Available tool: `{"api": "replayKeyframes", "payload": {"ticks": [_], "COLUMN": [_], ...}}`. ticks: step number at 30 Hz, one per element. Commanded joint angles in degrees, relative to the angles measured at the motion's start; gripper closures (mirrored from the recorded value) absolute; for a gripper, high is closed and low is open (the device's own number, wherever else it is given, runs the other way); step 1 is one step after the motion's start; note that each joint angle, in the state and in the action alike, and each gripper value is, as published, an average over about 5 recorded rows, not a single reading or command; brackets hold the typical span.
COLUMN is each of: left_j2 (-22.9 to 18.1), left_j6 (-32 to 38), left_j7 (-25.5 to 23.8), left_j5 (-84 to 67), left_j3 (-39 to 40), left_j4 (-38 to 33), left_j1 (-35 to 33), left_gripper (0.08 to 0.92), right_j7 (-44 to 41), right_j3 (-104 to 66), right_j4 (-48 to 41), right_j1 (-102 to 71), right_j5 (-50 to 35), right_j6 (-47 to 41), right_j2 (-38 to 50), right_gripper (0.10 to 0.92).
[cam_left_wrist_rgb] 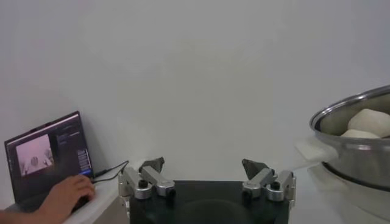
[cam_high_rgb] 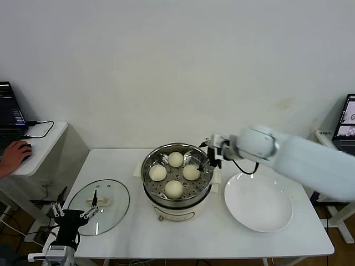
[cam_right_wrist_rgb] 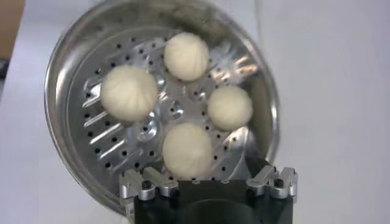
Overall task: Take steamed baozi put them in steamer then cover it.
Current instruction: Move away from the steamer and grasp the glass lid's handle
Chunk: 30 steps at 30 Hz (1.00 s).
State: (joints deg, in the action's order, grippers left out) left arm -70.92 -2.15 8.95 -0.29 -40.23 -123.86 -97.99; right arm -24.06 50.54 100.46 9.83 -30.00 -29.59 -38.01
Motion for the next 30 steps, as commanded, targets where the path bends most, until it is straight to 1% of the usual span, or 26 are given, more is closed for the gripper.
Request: {"api": "replayKeyframes", "payload": {"ticks": [1,3,6,10,13,17,20,23,27,30], "left_j2": [-0.56,-0.95,-1.51,-1.96,-1.93,-1.72,-1.44,-0.02,3.95,5.95], "left_j6": [0.16,0.42,1.35,2.51,3.88,6.73,8.63,9.5,9.95,11.56], "left_j7": [-0.05,0.01,0.45,1.62,2.48,3.83,4.24,3.67,1.71,2.84], "left_j5": [0.09,0.09,1.13,4.25,7.6,18.6,31.96,44.3,52.06,55.79], "left_j3": [0.38,0.74,1.59,2.68,2.96,2.6,1.34,-0.4,-1.86,-2.74], "left_j4": [-0.1,0.1,1.21,4.0,6.63,11.85,14.93,16.89,19.6,23.24], "left_j1": [-0.6,-0.64,-0.55,-0.04,0.95,3.49,4.79,4.75,2.75,2.2], "left_gripper": [0.177,0.177,0.177,0.177,0.177,0.177,0.177,0.177,0.177,0.177], "right_j7": [20.61,20.51,18.72,15.13,13.0,11.63,12.47,14.54,17.26,20.3], "right_j3": [-55.22,-63.62,-74.78,-86.69,-92.58,-98.36,-101.49,-103.97,-106.85,-108.53], "right_j4": [8.52,7.6,6.85,7.03,7.33,8.69,9.8,9.51,8.18,6.6], "right_j1": [-60.52,-68.87,-78.22,-87.24,-92.42,-98.15,-100.75,-102.35,-102.92,-101.98], "right_j5": [5.16,8.68,14.95,22.61,25.26,26.34,25.63,25.51,25.54,25.5], "right_j6": [21.8,26.76,32.58,36.95,39.83,41.88,41.3,40.66,41.06,42.29], "right_j2": [7.48,2.38,-7.87,-21.99,-30.0,-38.45,-42.48,-43.59,-43.61,-44.06], "right_gripper": [0.203,0.203,0.203,0.203,0.203,0.203,0.203,0.203,0.203,0.203]}}
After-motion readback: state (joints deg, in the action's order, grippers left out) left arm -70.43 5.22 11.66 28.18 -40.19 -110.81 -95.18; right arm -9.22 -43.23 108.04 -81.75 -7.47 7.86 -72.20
